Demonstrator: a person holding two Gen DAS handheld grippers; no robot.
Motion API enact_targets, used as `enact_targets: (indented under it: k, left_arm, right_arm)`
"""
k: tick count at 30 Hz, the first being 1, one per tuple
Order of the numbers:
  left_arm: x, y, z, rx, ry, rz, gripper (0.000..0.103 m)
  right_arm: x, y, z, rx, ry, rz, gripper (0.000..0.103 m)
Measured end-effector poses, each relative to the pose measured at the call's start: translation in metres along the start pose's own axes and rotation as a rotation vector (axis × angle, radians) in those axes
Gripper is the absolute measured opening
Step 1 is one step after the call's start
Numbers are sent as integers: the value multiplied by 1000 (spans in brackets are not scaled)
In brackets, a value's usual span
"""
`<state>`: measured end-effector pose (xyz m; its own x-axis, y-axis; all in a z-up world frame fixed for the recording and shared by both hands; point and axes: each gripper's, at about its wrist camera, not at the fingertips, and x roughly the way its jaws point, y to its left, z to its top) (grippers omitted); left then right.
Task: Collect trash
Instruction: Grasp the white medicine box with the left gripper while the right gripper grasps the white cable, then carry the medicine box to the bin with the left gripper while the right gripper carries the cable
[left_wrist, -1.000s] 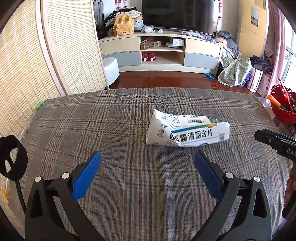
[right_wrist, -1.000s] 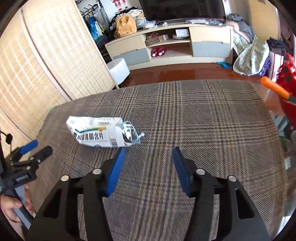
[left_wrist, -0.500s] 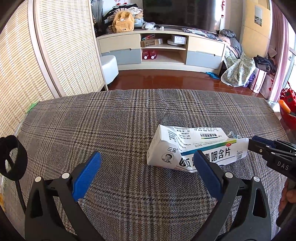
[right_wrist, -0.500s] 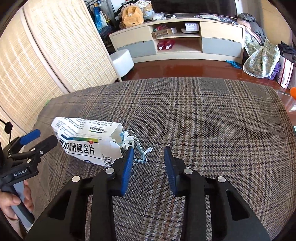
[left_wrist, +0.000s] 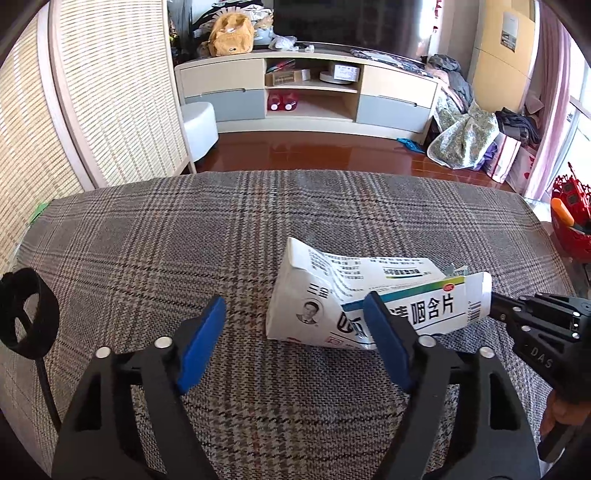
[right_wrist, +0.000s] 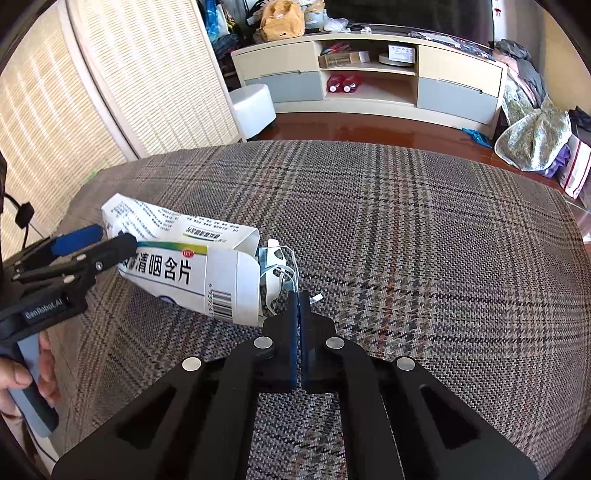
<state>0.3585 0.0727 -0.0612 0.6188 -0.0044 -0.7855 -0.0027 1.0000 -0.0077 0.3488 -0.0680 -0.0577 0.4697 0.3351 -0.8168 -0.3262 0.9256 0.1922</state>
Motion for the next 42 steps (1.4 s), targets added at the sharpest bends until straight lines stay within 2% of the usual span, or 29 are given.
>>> enact_targets:
  k: [1,3,5,7,13,22,30,34,38,42]
  left_arm:
    - [0,-1,0,2,1,-12,61]
    - [0,-3,2,-2,3,-46,47]
    - [1,-7,3,8,2,-41,46]
    - [1,-9,2,19,1,-38,41]
    - [-3,-13,-1,50,-14,-22,37]
    - [-37,-28,-10,118,-64,32,34]
    - [-99,-31,-26,141,-107,45,34]
    - [-137,-34,-41,141,-108,31,34]
    - [-186,-41,-64,137,-123,13,34]
    - [-238,-48,-101,135,-123,6,34]
  right_arm:
    - [0,0,-1,-2,0,-7,3]
    - [1,1,-1,-7,-3,-14,3]
    - [0,1,-1,-17,-6,-24,3]
    - [-2,3,0,-32,-10,-41,3]
    - [-18,2,-2,-53,-34,-69,3]
    - [-47,3,-13,-86,-53,-121,2]
    - [-104,-5,-35,-51,-74,-142,2]
    - [-150,3,-52,-55,-99,-144,2]
    - [-204,17,-79,-54,-127,-144,2]
    - [-252,32,-110,-51,-149,-141,3]
